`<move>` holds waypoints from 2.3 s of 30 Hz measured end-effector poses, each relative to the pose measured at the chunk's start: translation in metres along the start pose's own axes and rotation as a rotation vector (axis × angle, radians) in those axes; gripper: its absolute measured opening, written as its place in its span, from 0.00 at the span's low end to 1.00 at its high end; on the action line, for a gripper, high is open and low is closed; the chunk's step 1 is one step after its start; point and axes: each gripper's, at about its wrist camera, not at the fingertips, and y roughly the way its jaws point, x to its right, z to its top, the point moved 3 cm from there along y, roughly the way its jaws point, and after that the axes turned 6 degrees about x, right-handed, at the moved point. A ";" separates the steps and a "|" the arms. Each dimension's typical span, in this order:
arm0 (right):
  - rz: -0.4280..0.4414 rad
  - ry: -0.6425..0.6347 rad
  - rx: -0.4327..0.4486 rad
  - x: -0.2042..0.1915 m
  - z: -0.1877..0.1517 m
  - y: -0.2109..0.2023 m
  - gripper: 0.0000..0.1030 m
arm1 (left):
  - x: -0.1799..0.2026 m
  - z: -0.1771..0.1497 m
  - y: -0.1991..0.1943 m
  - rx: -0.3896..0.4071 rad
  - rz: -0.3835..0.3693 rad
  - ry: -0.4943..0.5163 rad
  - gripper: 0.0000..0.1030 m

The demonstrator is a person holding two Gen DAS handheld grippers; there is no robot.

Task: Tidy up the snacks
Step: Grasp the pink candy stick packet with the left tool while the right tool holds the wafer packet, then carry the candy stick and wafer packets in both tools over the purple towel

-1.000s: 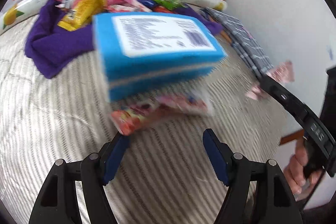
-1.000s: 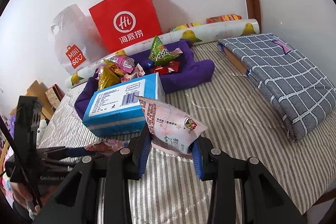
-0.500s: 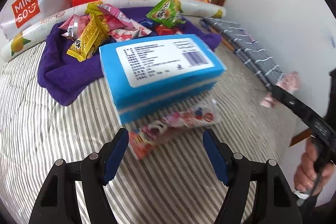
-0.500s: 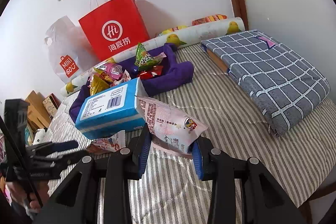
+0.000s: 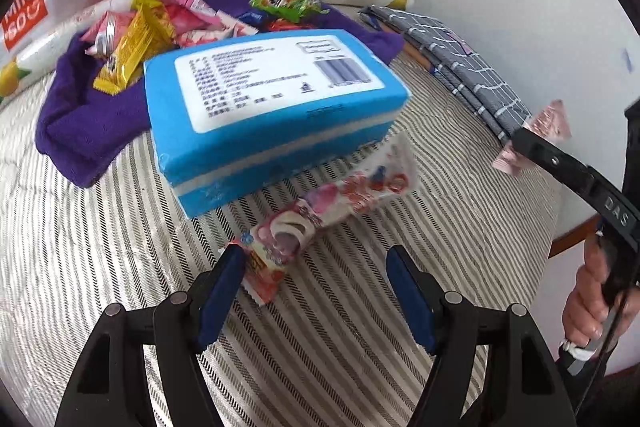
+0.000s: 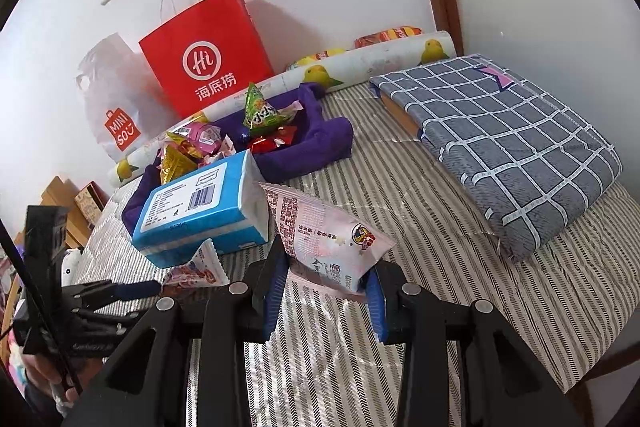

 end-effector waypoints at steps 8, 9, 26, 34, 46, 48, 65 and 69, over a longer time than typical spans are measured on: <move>-0.009 0.006 -0.007 0.005 0.000 0.001 0.35 | 0.005 0.020 0.011 0.022 0.062 0.082 0.69; -0.009 0.007 -0.006 0.006 0.000 0.001 0.35 | 0.006 0.022 0.017 0.015 0.062 0.092 0.69; -0.030 0.017 -0.016 0.017 0.005 0.007 0.35 | 0.016 0.013 0.024 0.003 0.072 0.115 0.25; -0.023 -0.027 -0.008 -0.002 0.007 -0.008 0.35 | 0.019 0.012 -0.003 0.047 0.036 0.075 0.23; 0.004 -0.099 0.011 -0.034 0.009 -0.038 0.35 | 0.018 0.008 -0.050 0.128 0.013 -0.019 0.23; 0.011 -0.114 0.010 -0.041 0.008 -0.041 0.35 | 0.015 0.007 -0.057 0.140 0.016 -0.037 0.23; 0.100 -0.239 -0.006 -0.107 0.022 -0.047 0.35 | -0.010 0.019 -0.098 0.199 0.020 -0.112 0.23; 0.104 -0.275 0.006 -0.119 0.035 -0.045 0.35 | -0.017 0.031 -0.102 0.220 0.014 -0.124 0.23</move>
